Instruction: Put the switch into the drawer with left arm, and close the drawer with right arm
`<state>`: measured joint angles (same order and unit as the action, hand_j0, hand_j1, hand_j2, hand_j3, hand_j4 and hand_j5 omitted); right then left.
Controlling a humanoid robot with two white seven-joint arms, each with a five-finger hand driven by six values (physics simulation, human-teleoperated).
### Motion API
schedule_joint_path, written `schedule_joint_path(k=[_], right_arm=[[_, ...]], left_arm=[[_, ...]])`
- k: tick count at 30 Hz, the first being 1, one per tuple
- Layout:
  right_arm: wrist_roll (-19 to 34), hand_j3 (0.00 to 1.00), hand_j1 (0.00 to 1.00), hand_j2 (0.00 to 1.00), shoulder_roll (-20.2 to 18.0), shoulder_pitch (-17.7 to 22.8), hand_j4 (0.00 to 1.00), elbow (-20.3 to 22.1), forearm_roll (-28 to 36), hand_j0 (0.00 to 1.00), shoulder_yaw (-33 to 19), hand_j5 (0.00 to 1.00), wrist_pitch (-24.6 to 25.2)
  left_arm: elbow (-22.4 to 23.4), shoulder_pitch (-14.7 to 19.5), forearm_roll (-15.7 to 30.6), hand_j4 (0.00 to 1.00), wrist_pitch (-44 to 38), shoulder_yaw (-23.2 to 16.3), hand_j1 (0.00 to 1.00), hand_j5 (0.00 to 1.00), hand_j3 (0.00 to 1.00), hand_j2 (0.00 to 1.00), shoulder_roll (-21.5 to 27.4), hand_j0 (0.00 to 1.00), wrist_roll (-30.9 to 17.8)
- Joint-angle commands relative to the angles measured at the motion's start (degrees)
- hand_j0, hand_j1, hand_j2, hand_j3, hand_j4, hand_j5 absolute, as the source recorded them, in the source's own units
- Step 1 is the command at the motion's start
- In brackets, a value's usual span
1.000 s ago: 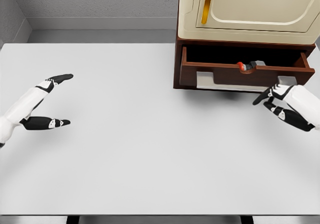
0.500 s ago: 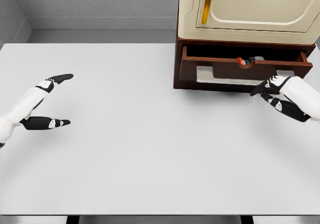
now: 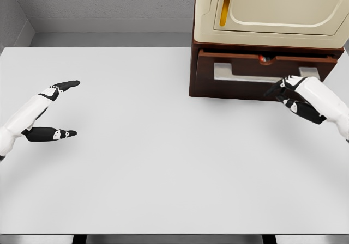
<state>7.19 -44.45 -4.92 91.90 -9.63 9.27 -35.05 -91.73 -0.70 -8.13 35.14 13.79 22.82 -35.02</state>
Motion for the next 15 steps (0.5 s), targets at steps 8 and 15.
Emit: schedule_joint_path(k=[8,15], right_arm=[[-0.16,0.5,0.5,0.5,0.86,-2.38,0.5,-3.04,0.23,0.5,3.12,0.5,0.05],[-0.33,0.51,0.51,0.51,-2.3,0.08,0.51,-2.52,0.4,0.51,2.5,0.51,0.05]], left_arm=[[-0.38,0.09,0.22,1.0,-0.14,-0.17,1.0,1.0,1.0,1.0,0.03,1.0,0.02],[-0.29,0.0,0.22,1.0,-0.14,-0.08,1.0,1.0,1.0,1.0,-0.05,1.0,0.02]])
